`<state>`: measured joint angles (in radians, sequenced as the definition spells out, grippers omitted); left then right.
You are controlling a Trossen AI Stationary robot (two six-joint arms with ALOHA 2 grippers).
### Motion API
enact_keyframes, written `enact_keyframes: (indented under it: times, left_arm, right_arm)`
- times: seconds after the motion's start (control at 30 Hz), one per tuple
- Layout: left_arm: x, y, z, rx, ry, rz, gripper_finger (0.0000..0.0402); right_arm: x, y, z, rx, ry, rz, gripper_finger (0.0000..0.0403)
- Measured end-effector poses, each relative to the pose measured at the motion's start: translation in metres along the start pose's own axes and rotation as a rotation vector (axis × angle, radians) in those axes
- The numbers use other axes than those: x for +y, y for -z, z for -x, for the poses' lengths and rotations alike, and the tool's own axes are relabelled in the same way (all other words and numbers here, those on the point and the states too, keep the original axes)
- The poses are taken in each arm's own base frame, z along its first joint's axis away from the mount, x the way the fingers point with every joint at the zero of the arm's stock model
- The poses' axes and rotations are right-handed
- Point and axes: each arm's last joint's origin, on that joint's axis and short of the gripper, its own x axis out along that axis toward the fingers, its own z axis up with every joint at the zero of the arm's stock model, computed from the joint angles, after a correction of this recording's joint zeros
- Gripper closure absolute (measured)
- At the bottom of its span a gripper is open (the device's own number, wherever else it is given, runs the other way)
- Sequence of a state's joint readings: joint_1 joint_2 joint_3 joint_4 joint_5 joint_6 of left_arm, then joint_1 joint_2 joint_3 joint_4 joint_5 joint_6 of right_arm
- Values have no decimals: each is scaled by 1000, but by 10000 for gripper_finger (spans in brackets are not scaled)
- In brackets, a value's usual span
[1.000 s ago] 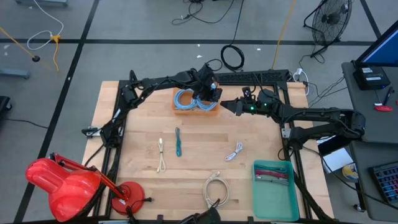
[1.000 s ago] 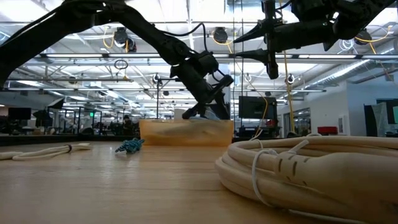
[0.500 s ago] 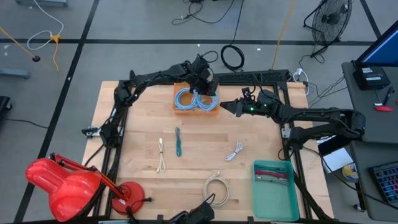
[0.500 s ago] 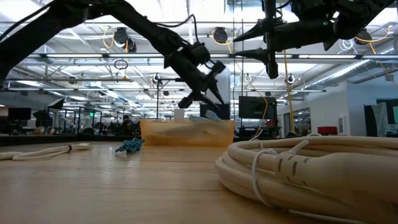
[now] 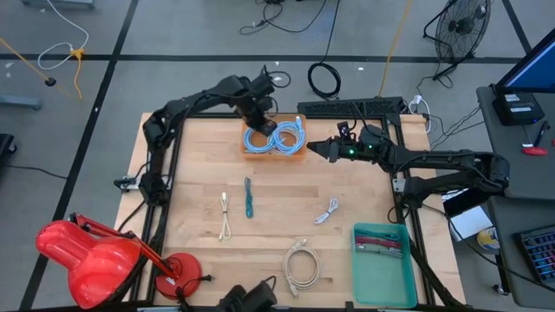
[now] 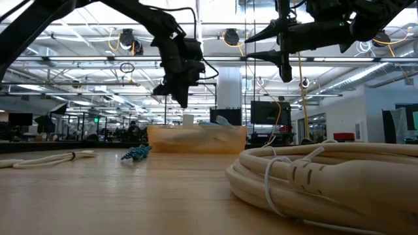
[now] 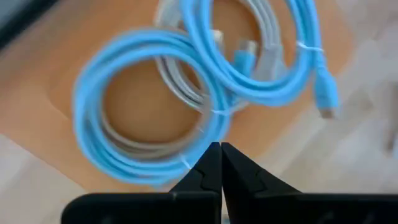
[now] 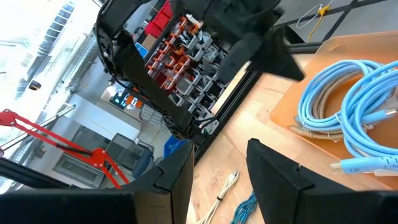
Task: Pick & Place USB Port
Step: Put the large blue charger cable into the orange bin
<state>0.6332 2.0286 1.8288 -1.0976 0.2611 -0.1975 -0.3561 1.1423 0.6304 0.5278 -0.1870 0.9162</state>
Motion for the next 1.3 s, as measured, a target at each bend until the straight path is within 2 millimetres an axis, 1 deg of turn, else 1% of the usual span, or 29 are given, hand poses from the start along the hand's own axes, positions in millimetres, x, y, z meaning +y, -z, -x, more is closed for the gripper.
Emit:
enact_keyframes:
  times: [0.13,0.3,0.4,0.6,0.73,1.03,1.3]
  left_arm:
    - [3,-7,-10,-22,36,-20,400]
    - [7,-8,-31,37,49,-12,401]
    - [3,-7,-41,58,59,-27,401]
    - [-11,-7,-44,40,93,-70,401]
    - [-16,-9,-46,17,102,-84,401]
    - [-19,-10,-69,43,121,-75,401]
    - [-19,-14,-72,9,127,-77,401]
  right_arm:
    - [0,0,0,0,0,0,261]
    - [1,-1,0,-6,-9,-5,261]
    - [2,0,0,-5,-14,-5,261]
    - [2,0,0,-5,-14,-5,261]
    - [2,0,0,-6,-13,-5,261]
    - [2,0,0,-7,-13,-4,261]
    - [2,0,0,-7,-14,-8,261]
